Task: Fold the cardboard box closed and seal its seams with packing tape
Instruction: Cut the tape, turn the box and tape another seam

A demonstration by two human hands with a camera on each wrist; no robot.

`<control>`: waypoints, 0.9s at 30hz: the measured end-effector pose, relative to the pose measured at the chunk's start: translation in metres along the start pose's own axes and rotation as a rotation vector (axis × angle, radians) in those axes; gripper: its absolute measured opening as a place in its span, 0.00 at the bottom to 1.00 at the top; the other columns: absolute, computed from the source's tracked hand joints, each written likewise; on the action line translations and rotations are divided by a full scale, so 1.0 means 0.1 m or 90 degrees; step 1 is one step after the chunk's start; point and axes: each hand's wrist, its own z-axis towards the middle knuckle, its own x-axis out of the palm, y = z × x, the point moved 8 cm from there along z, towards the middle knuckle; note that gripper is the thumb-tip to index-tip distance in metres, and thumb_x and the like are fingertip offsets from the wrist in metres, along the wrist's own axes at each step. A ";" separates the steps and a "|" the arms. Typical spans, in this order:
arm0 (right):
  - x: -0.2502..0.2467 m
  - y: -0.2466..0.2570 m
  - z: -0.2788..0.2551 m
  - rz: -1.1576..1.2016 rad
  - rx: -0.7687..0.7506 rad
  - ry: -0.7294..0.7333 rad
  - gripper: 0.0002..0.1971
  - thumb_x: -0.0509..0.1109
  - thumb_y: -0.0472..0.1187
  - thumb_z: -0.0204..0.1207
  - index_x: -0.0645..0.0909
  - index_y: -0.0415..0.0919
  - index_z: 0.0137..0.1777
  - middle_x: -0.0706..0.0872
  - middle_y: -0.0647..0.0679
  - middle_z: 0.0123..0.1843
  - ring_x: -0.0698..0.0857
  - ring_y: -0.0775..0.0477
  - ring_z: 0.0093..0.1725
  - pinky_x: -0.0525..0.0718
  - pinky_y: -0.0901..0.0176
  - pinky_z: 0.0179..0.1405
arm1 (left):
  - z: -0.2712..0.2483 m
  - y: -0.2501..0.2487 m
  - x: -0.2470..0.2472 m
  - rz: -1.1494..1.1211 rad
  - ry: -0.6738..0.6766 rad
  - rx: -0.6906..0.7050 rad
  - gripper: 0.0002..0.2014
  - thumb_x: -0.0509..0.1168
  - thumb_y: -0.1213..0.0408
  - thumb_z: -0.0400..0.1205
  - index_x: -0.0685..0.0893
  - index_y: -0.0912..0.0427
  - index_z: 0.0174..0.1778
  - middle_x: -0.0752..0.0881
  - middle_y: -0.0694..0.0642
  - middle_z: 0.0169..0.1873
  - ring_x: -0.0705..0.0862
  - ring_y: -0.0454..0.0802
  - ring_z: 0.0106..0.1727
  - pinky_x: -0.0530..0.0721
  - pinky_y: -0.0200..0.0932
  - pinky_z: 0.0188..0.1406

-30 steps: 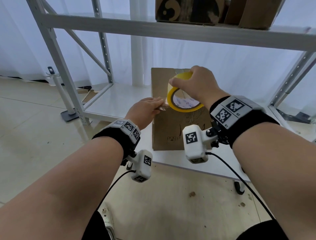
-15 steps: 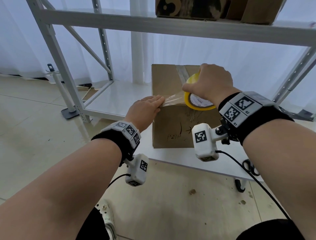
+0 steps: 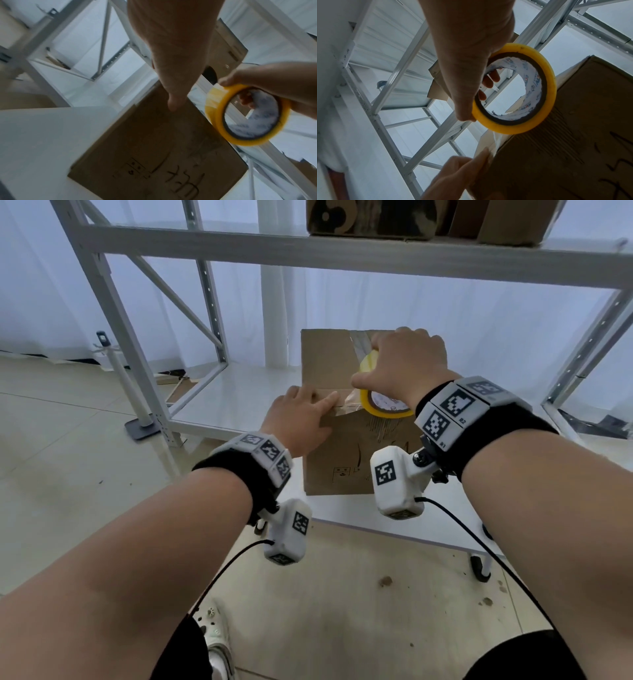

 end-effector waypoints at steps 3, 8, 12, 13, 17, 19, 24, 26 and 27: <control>0.00 0.00 -0.01 -0.003 0.000 0.000 0.34 0.66 0.67 0.70 0.77 0.43 0.68 0.83 0.41 0.62 0.79 0.35 0.63 0.72 0.45 0.62 | -0.12 0.25 0.00 -0.010 -0.013 -0.016 0.29 0.57 0.47 0.84 0.60 0.47 0.81 0.68 0.56 0.77 0.65 0.59 0.76 0.68 0.56 0.73; -0.01 0.00 -0.01 0.012 -0.004 0.003 0.33 0.67 0.66 0.71 0.77 0.44 0.68 0.82 0.40 0.62 0.78 0.36 0.64 0.72 0.45 0.62 | -0.11 0.32 -0.03 -0.022 -0.017 -0.024 0.32 0.58 0.45 0.83 0.61 0.54 0.81 0.64 0.54 0.80 0.62 0.54 0.81 0.61 0.53 0.78; -0.01 -0.03 -0.02 0.013 -0.007 -0.004 0.32 0.65 0.66 0.72 0.77 0.42 0.67 0.82 0.40 0.62 0.78 0.35 0.64 0.73 0.45 0.61 | -0.02 -0.02 -0.09 -0.083 -0.043 0.052 0.26 0.62 0.58 0.84 0.66 0.51 0.79 0.69 0.51 0.78 0.67 0.52 0.78 0.66 0.50 0.76; -0.01 -0.04 -0.01 0.024 -0.003 -0.004 0.31 0.63 0.65 0.73 0.77 0.42 0.66 0.82 0.39 0.62 0.78 0.35 0.63 0.73 0.45 0.61 | -0.01 -0.08 -0.10 -0.082 -0.055 0.058 0.24 0.61 0.60 0.85 0.67 0.51 0.78 0.70 0.50 0.77 0.69 0.51 0.77 0.68 0.50 0.74; 0.00 -0.15 0.02 0.169 0.020 -0.019 0.23 0.62 0.58 0.76 0.75 0.42 0.62 0.82 0.44 0.55 0.79 0.40 0.57 0.75 0.48 0.54 | 0.02 -0.04 -0.12 -0.083 -0.097 0.056 0.21 0.57 0.64 0.87 0.70 0.51 0.78 0.72 0.48 0.76 0.72 0.48 0.75 0.70 0.46 0.72; 0.03 -0.22 0.02 0.262 0.040 -0.031 0.24 0.67 0.60 0.73 0.76 0.43 0.61 0.77 0.49 0.52 0.78 0.44 0.55 0.76 0.51 0.52 | 0.03 0.04 -0.10 -0.065 -0.091 0.061 0.21 0.57 0.64 0.87 0.69 0.51 0.78 0.71 0.48 0.76 0.71 0.48 0.76 0.70 0.47 0.72; 0.16 -0.29 0.06 0.381 0.086 -0.050 0.28 0.67 0.70 0.68 0.75 0.46 0.53 0.78 0.49 0.50 0.78 0.47 0.51 0.76 0.54 0.46 | 0.05 0.14 -0.10 -0.039 -0.079 0.024 0.22 0.54 0.64 0.87 0.67 0.50 0.79 0.73 0.49 0.76 0.74 0.52 0.73 0.74 0.49 0.68; 0.18 -0.29 0.09 0.403 0.103 -0.051 0.25 0.69 0.67 0.68 0.74 0.46 0.50 0.78 0.50 0.45 0.78 0.46 0.49 0.76 0.54 0.46 | 0.07 0.08 -0.05 0.007 -0.057 0.019 0.23 0.53 0.61 0.87 0.63 0.50 0.80 0.73 0.53 0.74 0.73 0.54 0.73 0.72 0.51 0.67; 0.17 -0.28 0.11 0.401 0.110 -0.048 0.24 0.69 0.67 0.68 0.74 0.46 0.47 0.77 0.51 0.41 0.78 0.46 0.48 0.75 0.54 0.44 | 0.08 0.06 -0.03 0.014 -0.045 0.003 0.24 0.54 0.59 0.86 0.62 0.49 0.81 0.73 0.54 0.75 0.72 0.55 0.74 0.70 0.52 0.69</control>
